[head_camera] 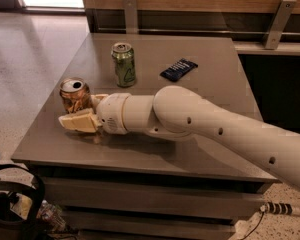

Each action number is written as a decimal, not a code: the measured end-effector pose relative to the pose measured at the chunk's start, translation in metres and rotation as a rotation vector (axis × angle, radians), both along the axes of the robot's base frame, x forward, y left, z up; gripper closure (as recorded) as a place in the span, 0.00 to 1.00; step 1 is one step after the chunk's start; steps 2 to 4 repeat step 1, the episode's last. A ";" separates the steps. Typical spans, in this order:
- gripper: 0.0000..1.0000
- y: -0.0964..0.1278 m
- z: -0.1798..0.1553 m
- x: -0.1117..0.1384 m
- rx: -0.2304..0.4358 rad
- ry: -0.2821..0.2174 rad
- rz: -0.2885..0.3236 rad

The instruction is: Place orange can upright

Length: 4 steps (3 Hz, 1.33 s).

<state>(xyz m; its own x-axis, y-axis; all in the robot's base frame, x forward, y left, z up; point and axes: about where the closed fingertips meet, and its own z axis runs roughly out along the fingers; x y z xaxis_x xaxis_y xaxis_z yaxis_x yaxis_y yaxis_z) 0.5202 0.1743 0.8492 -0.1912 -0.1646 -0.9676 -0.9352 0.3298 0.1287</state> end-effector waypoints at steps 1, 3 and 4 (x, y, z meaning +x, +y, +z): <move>0.00 0.001 0.000 -0.001 0.000 0.000 0.002; 0.00 0.001 0.000 -0.001 0.000 0.000 0.002; 0.00 0.001 0.000 -0.001 0.000 0.000 0.002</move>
Offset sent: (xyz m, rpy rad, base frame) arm 0.0000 0.0000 0.0000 0.0000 0.0000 0.0000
